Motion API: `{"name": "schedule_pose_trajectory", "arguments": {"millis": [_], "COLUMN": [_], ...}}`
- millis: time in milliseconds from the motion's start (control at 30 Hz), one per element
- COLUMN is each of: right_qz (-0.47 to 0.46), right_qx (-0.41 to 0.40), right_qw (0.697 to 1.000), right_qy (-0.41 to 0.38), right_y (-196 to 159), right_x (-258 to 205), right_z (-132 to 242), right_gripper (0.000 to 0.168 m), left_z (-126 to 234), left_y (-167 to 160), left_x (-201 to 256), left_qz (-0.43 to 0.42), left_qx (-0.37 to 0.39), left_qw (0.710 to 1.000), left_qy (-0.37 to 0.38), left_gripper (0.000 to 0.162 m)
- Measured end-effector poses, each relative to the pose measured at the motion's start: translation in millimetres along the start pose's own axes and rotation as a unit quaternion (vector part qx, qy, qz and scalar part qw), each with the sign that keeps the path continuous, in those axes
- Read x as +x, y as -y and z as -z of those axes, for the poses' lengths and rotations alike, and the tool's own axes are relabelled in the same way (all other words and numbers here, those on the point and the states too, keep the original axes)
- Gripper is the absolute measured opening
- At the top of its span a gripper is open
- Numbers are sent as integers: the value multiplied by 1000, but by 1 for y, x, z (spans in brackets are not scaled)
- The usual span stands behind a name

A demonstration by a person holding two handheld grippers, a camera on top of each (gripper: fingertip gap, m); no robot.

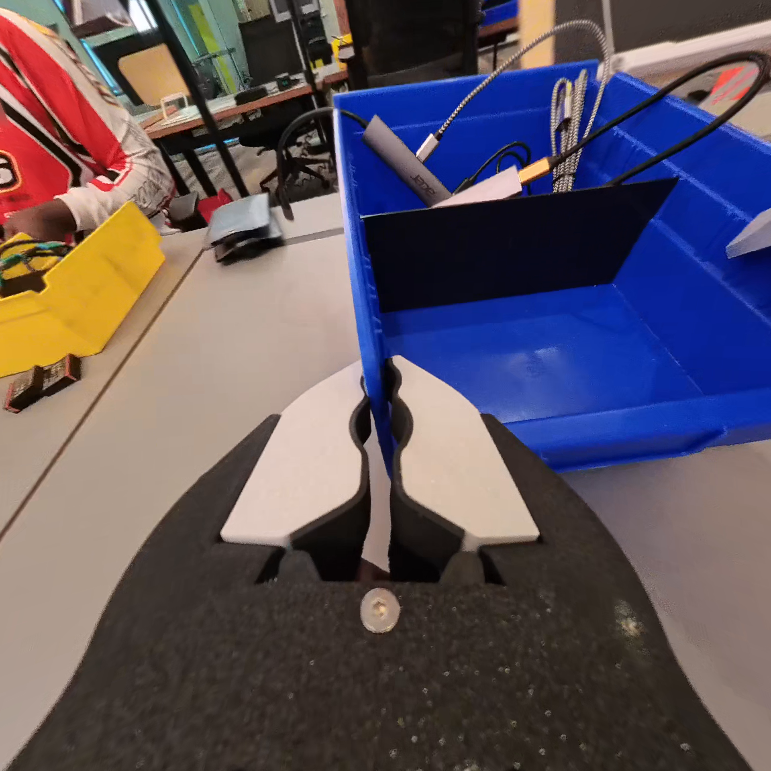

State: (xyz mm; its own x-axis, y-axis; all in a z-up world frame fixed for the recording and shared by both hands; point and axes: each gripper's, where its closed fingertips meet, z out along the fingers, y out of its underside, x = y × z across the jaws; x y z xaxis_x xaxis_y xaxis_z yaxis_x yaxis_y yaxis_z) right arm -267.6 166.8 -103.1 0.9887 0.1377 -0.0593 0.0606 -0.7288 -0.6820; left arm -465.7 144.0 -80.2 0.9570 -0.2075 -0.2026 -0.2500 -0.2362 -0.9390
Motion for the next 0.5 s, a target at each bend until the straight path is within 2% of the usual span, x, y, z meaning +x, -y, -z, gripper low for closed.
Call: {"name": "schedule_pose_trajectory", "arguments": {"millis": [133, 300, 500], "right_qz": [32, 9, 18], "right_qx": [-8, -48, -43], "right_qw": [999, 999, 998], "right_qy": [-4, 20, 34], "right_y": [9, -1, -2], "right_x": [-36, -36, -35], "right_z": [-19, -39, -37], "right_gripper": [8, 8, 11], "left_z": [-12, -23, -30], "left_y": [-18, -35, -48], "left_x": [-37, -36, -33], "left_qz": [13, 28, 38], "left_qx": [-12, -44, -67], "left_qw": [1000, 999, 997], "left_qy": [12, -13, -24], "left_gripper": [3, 3, 5]}}
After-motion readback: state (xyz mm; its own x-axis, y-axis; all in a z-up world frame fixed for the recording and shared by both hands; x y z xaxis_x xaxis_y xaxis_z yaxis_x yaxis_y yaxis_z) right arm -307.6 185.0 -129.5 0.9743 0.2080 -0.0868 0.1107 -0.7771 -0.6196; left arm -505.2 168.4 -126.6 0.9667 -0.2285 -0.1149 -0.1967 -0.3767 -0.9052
